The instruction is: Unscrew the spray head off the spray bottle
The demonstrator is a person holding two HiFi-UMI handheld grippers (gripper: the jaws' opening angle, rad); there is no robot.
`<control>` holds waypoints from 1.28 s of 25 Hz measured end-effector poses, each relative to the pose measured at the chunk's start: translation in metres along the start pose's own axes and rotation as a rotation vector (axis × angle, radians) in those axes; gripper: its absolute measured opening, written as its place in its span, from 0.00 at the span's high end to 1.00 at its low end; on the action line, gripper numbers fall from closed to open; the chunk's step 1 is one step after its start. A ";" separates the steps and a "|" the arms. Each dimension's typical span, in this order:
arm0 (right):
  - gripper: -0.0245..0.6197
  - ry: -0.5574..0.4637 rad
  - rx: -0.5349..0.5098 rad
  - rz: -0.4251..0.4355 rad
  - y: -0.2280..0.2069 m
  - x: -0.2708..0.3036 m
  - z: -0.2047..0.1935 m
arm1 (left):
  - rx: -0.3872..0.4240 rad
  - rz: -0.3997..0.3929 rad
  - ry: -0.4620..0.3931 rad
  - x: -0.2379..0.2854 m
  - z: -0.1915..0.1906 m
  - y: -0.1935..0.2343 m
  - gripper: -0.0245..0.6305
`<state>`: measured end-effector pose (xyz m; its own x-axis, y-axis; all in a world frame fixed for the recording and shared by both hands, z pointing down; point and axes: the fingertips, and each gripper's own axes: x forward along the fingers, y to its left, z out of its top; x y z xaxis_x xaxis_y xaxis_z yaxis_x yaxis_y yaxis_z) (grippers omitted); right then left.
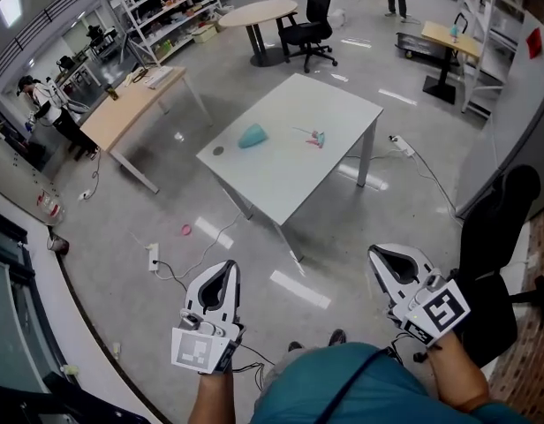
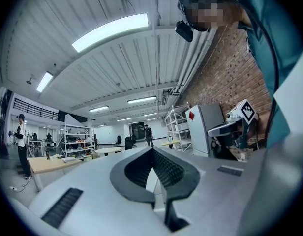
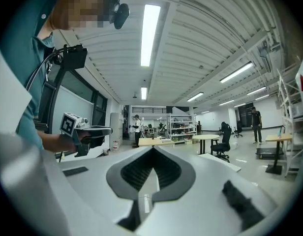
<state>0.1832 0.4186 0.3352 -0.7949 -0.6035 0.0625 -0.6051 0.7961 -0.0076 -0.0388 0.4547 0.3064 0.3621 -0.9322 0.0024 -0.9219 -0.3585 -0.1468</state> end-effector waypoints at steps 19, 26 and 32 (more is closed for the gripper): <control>0.96 -0.022 0.005 -0.079 0.148 -0.050 -0.001 | -0.007 -0.108 -0.035 -0.152 0.002 -0.016 0.96; 0.96 0.002 -0.001 -0.102 0.178 -0.066 -0.004 | -0.026 -0.117 -0.041 -0.182 0.001 -0.019 0.96; 0.96 0.004 -0.018 -0.111 0.179 -0.069 0.000 | -0.029 -0.125 -0.064 -0.182 0.005 -0.023 0.96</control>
<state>0.1298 0.6034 0.3295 -0.7226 -0.6881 0.0657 -0.6887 0.7249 0.0173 -0.0827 0.6332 0.3049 0.4816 -0.8753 -0.0441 -0.8723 -0.4739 -0.1204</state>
